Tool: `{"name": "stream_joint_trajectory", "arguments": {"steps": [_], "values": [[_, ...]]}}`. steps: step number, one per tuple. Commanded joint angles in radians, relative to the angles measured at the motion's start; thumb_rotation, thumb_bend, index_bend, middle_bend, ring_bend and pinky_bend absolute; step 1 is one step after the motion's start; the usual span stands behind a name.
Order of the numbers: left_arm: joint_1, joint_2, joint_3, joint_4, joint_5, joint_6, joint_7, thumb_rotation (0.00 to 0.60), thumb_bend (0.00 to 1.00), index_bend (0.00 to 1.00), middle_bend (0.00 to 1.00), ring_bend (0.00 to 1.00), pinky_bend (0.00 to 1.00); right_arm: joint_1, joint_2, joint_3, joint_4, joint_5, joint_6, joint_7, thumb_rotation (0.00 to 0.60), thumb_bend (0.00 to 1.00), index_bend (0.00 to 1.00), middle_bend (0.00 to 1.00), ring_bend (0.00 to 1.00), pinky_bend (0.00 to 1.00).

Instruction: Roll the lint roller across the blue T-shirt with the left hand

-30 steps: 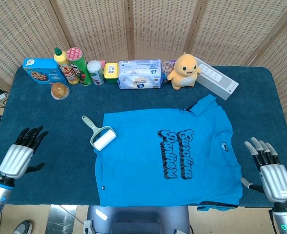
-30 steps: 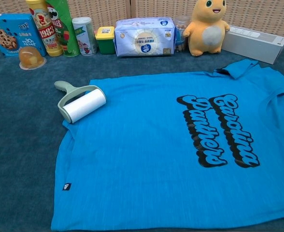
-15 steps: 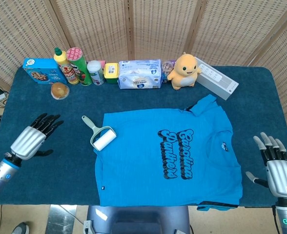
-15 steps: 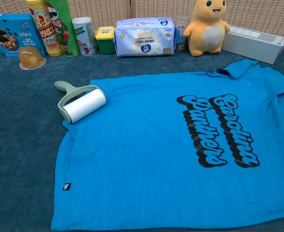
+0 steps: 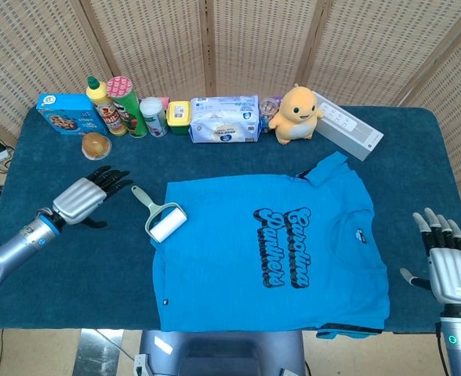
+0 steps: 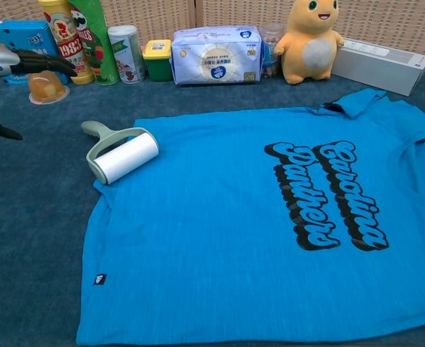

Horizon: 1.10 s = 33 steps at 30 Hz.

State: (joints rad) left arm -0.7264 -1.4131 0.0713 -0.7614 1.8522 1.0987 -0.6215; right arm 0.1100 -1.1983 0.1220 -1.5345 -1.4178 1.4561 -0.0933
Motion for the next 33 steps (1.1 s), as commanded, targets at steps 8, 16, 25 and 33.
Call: {"name": "stream_joint_trajectory", "arguments": {"steps": [8,16,25,33], "values": [[-0.088,-0.118,0.058,0.145,-0.004,-0.099,-0.098,0.6,0.05,0.0,0.0,0.0,0.0,0.019,-0.012,0.016,0.036,0.058,-0.056,0.014,0.6,0.0,0.02,0.0,0.0,0.0],[-0.119,-0.182,0.089,0.231,-0.015,-0.137,-0.14,0.6,0.08,0.0,0.0,0.0,0.0,0.026,-0.014,0.024,0.052,0.088,-0.081,0.026,0.6,0.0,0.02,0.0,0.0,0.0],[-0.153,-0.243,0.126,0.297,-0.016,-0.17,-0.186,0.6,0.13,0.0,0.0,0.0,0.03,0.027,-0.012,0.028,0.06,0.101,-0.085,0.034,0.6,0.0,0.02,0.0,0.0,0.0],[-0.173,-0.286,0.146,0.336,-0.019,-0.182,-0.197,0.6,0.13,0.02,0.09,0.05,0.1,0.025,-0.011,0.031,0.061,0.107,-0.082,0.039,0.6,0.0,0.02,0.0,0.0,0.0]]}}
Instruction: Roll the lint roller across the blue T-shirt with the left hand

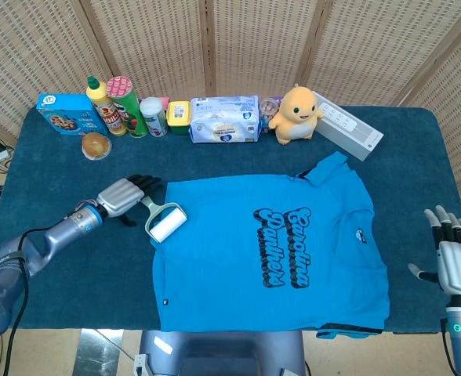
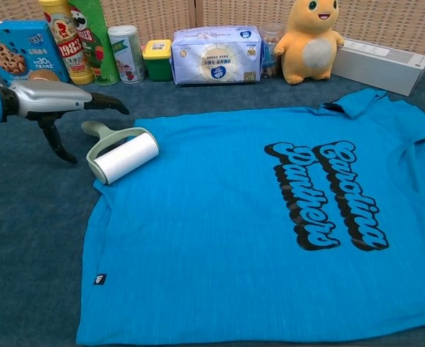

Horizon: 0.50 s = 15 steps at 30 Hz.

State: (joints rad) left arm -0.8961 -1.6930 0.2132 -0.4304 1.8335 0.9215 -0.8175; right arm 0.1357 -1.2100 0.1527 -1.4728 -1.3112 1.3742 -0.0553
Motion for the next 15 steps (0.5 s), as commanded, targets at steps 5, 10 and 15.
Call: {"name": "stream_joint_trajectory", "arguments": {"steps": [5,10,15], "values": [[-0.012,-0.027,0.014,0.021,-0.007,-0.019,-0.004,0.6,0.13,0.13,0.2,0.12,0.12,-0.001,0.002,0.003,0.001,0.007,-0.001,0.005,0.6,0.0,0.02,0.0,0.0,0.0],[-0.018,-0.036,0.016,0.034,-0.014,-0.017,0.0,0.6,0.13,0.2,0.28,0.17,0.13,-0.004,0.004,0.005,0.0,0.007,0.006,0.01,0.6,0.0,0.02,0.0,0.0,0.0],[-0.018,-0.04,0.016,0.035,-0.022,-0.003,0.008,0.6,0.14,0.29,0.36,0.23,0.15,-0.005,0.008,0.005,-0.003,0.009,0.008,0.014,0.6,0.0,0.02,0.0,0.0,0.0]]}}
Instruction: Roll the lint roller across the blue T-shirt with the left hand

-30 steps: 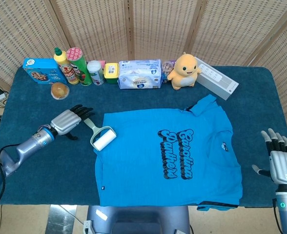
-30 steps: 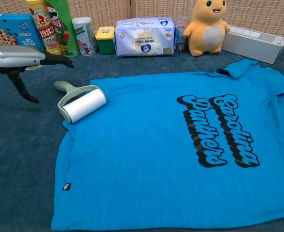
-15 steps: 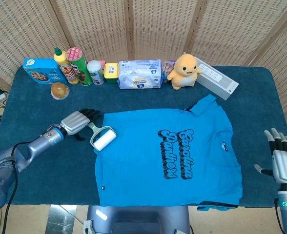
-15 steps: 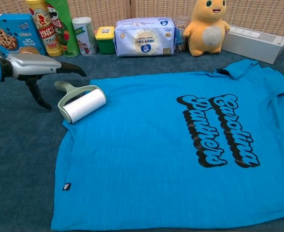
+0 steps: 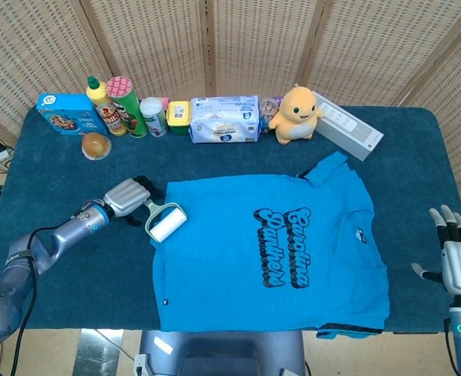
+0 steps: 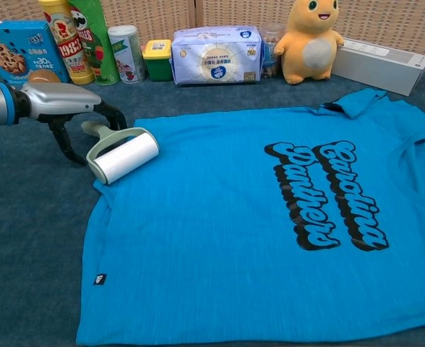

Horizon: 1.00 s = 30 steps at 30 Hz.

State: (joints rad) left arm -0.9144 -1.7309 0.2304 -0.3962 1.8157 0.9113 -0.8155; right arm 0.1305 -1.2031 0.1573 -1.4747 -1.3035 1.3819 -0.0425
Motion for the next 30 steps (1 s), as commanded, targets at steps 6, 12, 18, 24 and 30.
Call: {"name": "stream_joint_trajectory", "arguments": {"steps": [6,12,18,24,30], "values": [[0.005,-0.014,-0.006,0.001,-0.017,0.024,0.047,0.6,0.15,0.49,0.46,0.31,0.2,-0.002,0.004,0.001,-0.005,0.001,0.004,0.004,0.6,0.0,0.02,0.0,0.0,0.0],[0.004,-0.017,-0.017,-0.01,-0.033,0.024,0.077,0.6,0.15,0.6,0.55,0.38,0.24,-0.004,0.007,0.002,-0.006,-0.001,0.008,0.01,0.6,0.0,0.02,0.0,0.0,0.0],[0.0,-0.014,-0.031,-0.035,-0.053,0.017,0.118,0.6,0.16,0.71,0.63,0.48,0.35,-0.005,0.009,0.002,-0.008,-0.002,0.009,0.014,0.6,0.0,0.02,0.0,0.0,0.0],[-0.003,-0.016,-0.049,-0.062,-0.074,0.013,0.168,0.6,0.17,0.83,0.71,0.59,0.51,-0.006,0.01,0.002,-0.01,-0.004,0.012,0.017,0.6,0.0,0.02,0.0,0.0,0.0],[-0.012,0.003,-0.065,-0.12,-0.093,0.001,0.183,0.6,0.23,0.9,0.77,0.68,0.74,-0.007,0.012,0.002,-0.012,-0.005,0.015,0.019,0.6,0.0,0.02,0.0,0.0,0.0]]}}
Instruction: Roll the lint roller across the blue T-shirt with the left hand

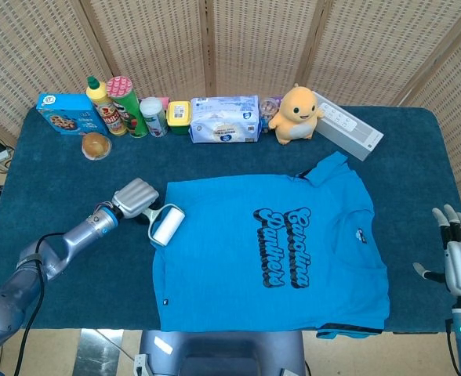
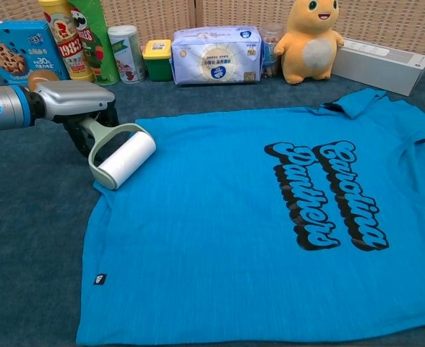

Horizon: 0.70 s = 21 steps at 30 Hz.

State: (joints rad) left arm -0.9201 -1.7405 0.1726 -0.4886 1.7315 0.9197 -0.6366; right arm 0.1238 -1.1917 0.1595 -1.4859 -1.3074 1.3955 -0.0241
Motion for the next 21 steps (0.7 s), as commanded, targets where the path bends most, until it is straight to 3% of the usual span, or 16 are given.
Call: {"name": "stream_joint_trajectory", "arguments": {"steps": [1,5,11,21], "values": [[-0.009,0.017,-0.009,-0.037,-0.011,-0.01,0.01,0.6,0.27,0.91,0.77,0.7,0.77,-0.001,0.001,0.0,0.0,-0.001,0.002,0.001,0.6,0.0,0.02,0.0,0.0,0.0],[-0.019,0.038,-0.018,-0.085,-0.023,-0.029,0.033,0.6,0.42,0.96,0.81,0.76,0.88,-0.001,0.003,0.001,-0.001,-0.001,0.003,0.004,0.6,0.0,0.02,0.0,0.0,0.0],[-0.028,0.069,-0.03,-0.149,-0.042,-0.055,0.064,0.6,0.66,1.0,0.84,0.81,0.93,-0.003,0.005,0.001,-0.002,-0.001,0.005,0.007,0.6,0.0,0.02,0.0,0.0,0.0],[-0.034,0.116,-0.066,-0.234,-0.078,-0.062,0.105,0.6,0.87,1.0,0.92,0.91,1.0,-0.003,0.006,0.001,-0.005,-0.002,0.003,0.011,0.6,0.0,0.02,0.0,0.0,0.0]]}}
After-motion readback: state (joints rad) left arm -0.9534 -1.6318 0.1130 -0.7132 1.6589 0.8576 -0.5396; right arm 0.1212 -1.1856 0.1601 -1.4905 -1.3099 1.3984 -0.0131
